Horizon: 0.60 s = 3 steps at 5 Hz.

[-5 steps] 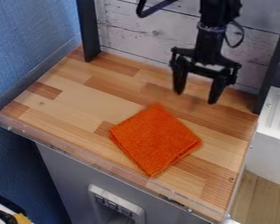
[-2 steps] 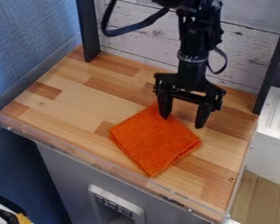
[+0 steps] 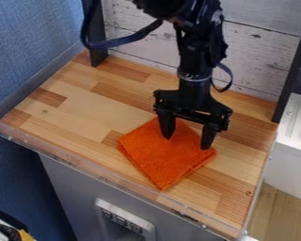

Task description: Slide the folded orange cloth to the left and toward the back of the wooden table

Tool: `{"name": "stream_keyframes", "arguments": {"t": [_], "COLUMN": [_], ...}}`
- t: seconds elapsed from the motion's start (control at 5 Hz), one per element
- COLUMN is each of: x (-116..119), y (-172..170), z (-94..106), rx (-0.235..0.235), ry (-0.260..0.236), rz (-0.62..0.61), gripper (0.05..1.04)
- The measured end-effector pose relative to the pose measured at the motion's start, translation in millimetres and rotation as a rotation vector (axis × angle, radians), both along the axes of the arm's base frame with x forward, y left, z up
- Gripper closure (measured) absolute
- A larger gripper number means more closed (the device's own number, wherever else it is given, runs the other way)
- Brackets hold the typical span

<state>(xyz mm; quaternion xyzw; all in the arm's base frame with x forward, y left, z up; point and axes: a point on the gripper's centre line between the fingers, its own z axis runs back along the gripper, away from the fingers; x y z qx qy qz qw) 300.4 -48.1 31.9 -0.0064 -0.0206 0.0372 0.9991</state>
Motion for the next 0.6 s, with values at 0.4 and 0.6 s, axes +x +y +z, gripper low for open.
{"name": "stream_keyframes", "arguments": {"t": [0.4,0.6], "x": [-10.1,-15.6], "y": [2.9,5.3], "z": [-7.7,-12.4], "rx": [0.009,0.016], "ry": [0.006,0.016], "rz": [-0.007,-0.019], "gripper": [0.408,0.711]}}
